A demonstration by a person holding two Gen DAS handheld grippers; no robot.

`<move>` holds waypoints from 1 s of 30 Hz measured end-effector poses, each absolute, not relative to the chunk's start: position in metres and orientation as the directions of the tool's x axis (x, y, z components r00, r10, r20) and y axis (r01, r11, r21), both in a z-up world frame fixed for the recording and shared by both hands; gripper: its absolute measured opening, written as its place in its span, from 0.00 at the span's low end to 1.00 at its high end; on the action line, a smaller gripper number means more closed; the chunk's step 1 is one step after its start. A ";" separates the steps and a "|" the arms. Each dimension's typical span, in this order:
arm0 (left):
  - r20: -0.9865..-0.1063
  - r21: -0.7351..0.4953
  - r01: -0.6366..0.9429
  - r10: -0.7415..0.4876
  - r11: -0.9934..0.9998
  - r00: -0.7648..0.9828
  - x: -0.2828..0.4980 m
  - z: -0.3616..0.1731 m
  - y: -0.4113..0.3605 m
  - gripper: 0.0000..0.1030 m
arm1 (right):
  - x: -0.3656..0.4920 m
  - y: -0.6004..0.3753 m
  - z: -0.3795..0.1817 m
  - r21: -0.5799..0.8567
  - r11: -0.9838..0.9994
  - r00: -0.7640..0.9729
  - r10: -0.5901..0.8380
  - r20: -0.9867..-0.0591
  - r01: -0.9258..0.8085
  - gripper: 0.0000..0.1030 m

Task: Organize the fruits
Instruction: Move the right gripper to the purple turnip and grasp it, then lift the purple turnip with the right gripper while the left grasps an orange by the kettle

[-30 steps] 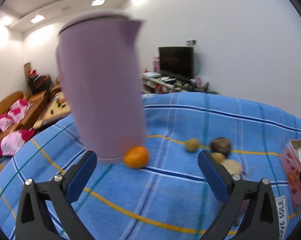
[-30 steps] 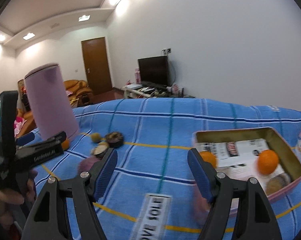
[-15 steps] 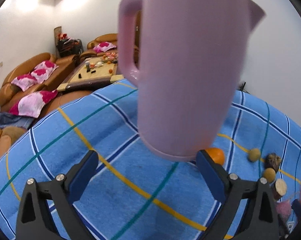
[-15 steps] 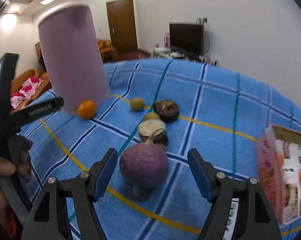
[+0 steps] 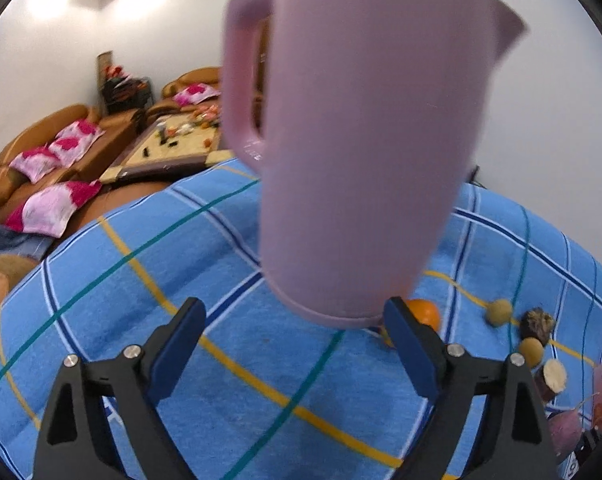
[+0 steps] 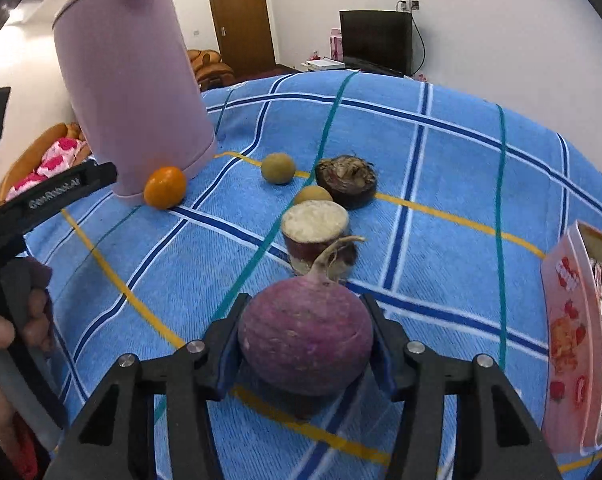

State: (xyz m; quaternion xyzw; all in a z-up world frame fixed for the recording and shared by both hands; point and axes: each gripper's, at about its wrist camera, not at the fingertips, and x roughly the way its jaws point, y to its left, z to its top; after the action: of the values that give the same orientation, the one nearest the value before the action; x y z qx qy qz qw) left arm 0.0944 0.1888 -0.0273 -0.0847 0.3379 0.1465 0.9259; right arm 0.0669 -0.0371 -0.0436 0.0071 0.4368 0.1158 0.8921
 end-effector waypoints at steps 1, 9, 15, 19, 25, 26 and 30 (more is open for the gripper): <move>-0.647 -0.053 -0.310 0.204 0.949 0.735 0.094 -0.027 0.184 0.89 | 0.063 -0.042 -0.042 0.135 0.970 0.598 0.230 -0.768 -0.200 0.54; -0.676 -0.060 -0.214 0.118 0.975 0.727 0.095 -0.033 0.162 0.85 | 0.008 -0.072 -0.012 0.032 0.978 0.755 0.180 -0.630 -0.207 0.54; -0.717 -0.073 -0.151 0.053 0.986 0.695 0.105 -0.035 0.135 0.80 | -0.008 -0.087 -0.005 0.032 0.977 0.778 0.187 -0.600 -0.210 0.54; -0.721 -0.012 -0.158 0.101 0.987 0.686 0.123 -0.032 0.122 0.71 | -0.006 -0.096 -0.004 0.084 0.974 0.768 0.218 -0.602 -0.210 0.54; -0.774 -0.022 -0.211 0.117 0.977 0.622 0.147 -0.042 0.117 0.62 | -0.004 -0.099 -0.009 0.122 0.971 0.753 0.238 -0.614 -0.207 0.54; -0.773 -0.012 -0.218 0.129 0.976 0.622 0.147 -0.042 0.115 0.62 | -0.003 -0.100 -0.010 0.130 0.970 0.750 0.240 -0.616 -0.204 0.54; -0.773 0.033 -0.248 0.182 0.968 0.607 0.149 -0.046 0.107 0.51 | -0.002 -0.101 -0.012 0.157 0.967 0.739 0.256 -0.624 -0.203 0.54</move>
State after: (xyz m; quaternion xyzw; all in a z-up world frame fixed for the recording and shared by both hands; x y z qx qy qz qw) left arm 0.1492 0.1069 -0.0462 -0.0385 0.4266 0.1200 0.8956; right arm -0.0019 -0.1011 -0.0123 0.0391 0.3400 0.1231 0.9315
